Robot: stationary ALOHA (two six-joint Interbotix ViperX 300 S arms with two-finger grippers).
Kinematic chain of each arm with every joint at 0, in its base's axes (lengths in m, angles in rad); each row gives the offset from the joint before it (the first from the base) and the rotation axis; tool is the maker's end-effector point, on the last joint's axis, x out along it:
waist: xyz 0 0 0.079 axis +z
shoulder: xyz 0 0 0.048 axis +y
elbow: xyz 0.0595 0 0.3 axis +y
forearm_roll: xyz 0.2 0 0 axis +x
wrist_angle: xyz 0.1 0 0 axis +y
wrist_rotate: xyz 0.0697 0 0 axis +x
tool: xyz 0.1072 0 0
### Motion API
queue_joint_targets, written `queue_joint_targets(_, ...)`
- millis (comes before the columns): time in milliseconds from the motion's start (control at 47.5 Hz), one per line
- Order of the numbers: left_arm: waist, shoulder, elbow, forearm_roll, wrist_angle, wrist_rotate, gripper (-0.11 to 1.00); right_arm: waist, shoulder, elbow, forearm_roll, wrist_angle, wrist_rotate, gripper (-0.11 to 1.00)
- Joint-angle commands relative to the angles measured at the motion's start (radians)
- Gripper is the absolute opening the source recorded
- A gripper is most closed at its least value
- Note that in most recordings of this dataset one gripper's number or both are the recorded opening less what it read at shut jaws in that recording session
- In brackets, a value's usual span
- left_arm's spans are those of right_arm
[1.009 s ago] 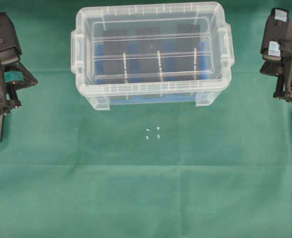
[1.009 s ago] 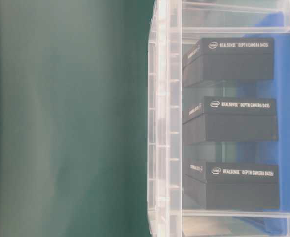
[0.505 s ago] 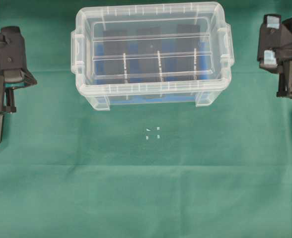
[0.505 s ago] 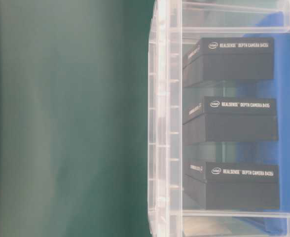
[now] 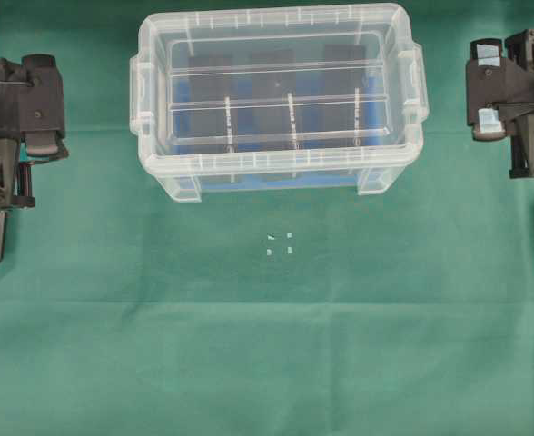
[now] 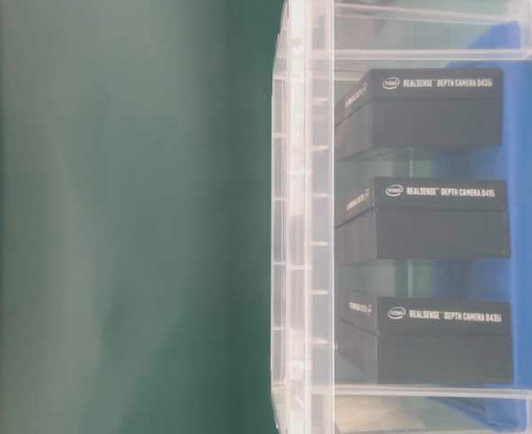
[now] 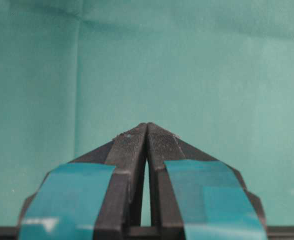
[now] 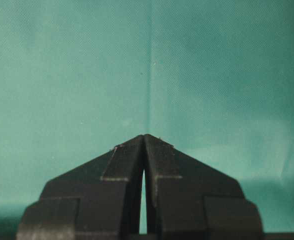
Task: Clamp the lid of the box with both arms, then lift and open it.
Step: 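Move both grippers inward toward the lid rim at each end, then clamp the clear lid's end tabs with left and right grippers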
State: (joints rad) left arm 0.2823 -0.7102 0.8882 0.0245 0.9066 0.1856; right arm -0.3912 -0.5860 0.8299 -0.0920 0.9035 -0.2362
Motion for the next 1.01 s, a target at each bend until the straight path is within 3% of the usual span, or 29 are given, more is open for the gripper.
queue_joint_targets(0,0.0,0.003,-0.026,0.003,-0.009,0.0,0.01,0.002,0.0,-0.029,-0.002,-0.011,-0.002,0.0)
queue_joint_targets(400,0.063,0.11,-0.08,0.006,-0.038,0.014,0.01,0.0,0.095,-0.074,-0.035,-0.052,-0.015,0.0)
queue_joint_targets(631,0.069,0.181,-0.126,0.008,-0.055,0.083,0.01,-0.002,0.126,-0.094,-0.061,-0.052,-0.017,0.0)
queue_joint_targets(988,0.077,0.224,-0.153,0.005,-0.083,0.087,0.01,-0.002,0.138,-0.103,-0.074,-0.094,-0.017,0.0)
